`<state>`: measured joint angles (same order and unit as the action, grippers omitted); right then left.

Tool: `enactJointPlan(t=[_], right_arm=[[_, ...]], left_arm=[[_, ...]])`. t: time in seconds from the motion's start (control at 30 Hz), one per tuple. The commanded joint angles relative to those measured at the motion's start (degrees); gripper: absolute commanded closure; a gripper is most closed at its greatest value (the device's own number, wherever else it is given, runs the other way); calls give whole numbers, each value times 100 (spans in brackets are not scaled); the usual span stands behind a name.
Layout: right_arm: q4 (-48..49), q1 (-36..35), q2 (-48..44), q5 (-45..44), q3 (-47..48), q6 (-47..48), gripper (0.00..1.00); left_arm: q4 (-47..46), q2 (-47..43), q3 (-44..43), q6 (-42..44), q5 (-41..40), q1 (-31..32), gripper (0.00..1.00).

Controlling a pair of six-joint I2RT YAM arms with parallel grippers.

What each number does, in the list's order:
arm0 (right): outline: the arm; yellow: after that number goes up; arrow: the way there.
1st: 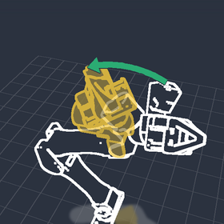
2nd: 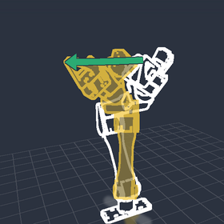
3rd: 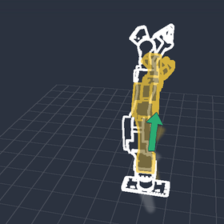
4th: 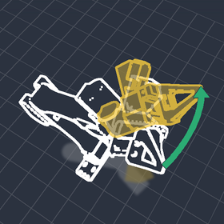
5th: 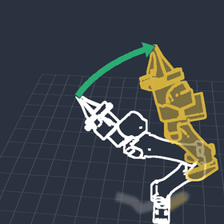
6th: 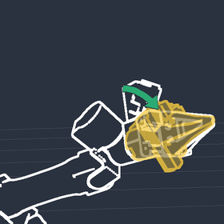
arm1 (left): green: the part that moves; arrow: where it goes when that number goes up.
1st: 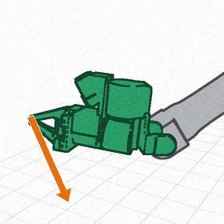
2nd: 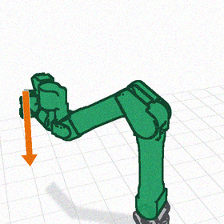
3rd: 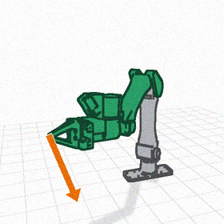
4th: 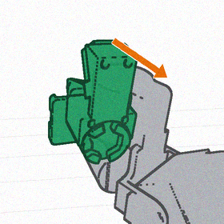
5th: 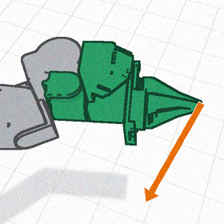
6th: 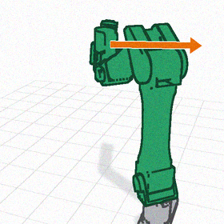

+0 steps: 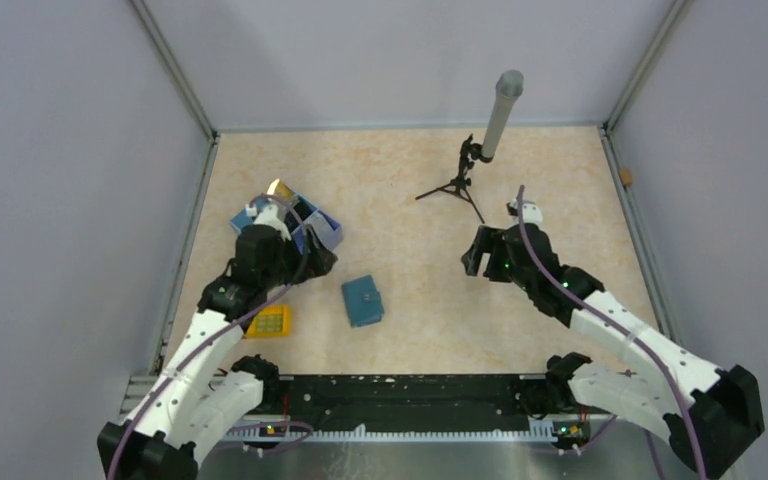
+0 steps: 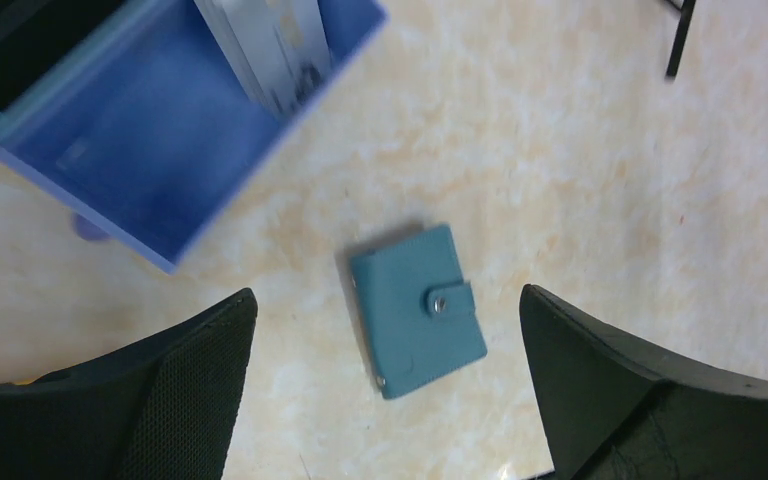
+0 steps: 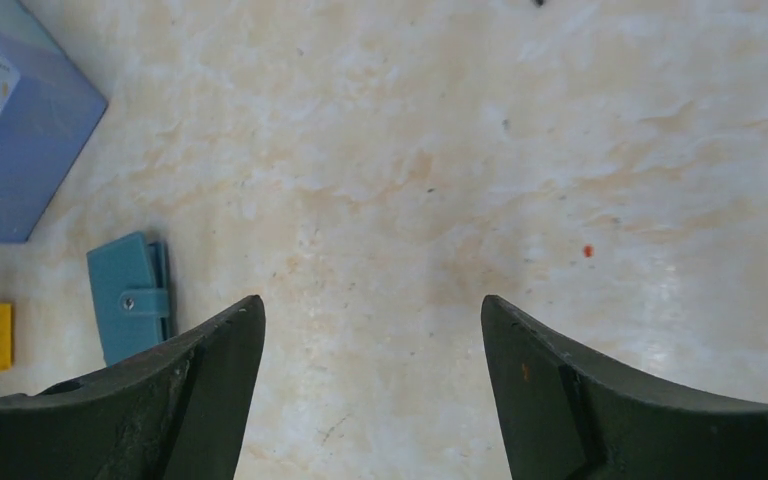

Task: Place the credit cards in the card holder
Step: Reset both arms

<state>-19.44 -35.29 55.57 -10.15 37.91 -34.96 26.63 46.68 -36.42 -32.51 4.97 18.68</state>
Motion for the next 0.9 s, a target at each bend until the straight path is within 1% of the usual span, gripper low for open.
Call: enactJointPlan(t=[0.0,0.03,0.1,0.17,0.2,0.23,0.27,0.37,0.5,0.73,0.87], right_arm=[[-507,92,-855,-1144,288,486,22],[-522,92,-1052,-1308,303,558,20],[-522,92,-1374,-1608,321,704,19],[-533,92,-1617,-1907,339,834,16],[-542,92,-1695,-1994,347,930,15],[-542,90,-1759,-2065,355,1038,15],[-572,90,-1794,-2153,365,1112,15],[-641,92,-1867,-2346,340,1249,15],[-424,92,-1918,-2242,207,1279,15],[-449,92,-1955,-2287,195,1281,15],[-451,92,-1958,-2300,209,1251,15]], left_arm=[[571,-118,-949,576,-191,-704,1],[691,-105,-1140,677,-202,-889,1],[824,-124,-1507,877,-224,-1257,1],[835,-248,-1648,1039,-291,-1577,1],[841,-331,-1683,1078,-509,-1624,1],[837,-424,-1684,1088,-833,-1630,1],[826,-533,-1650,1112,-994,-1630,1],[625,-949,-1299,1314,-1373,-1630,1],[417,-1311,-792,1435,-1735,-1630,1],[358,-1340,-745,1471,-1661,-1630,1],[382,-1344,-717,1493,-1792,-1630,1]])
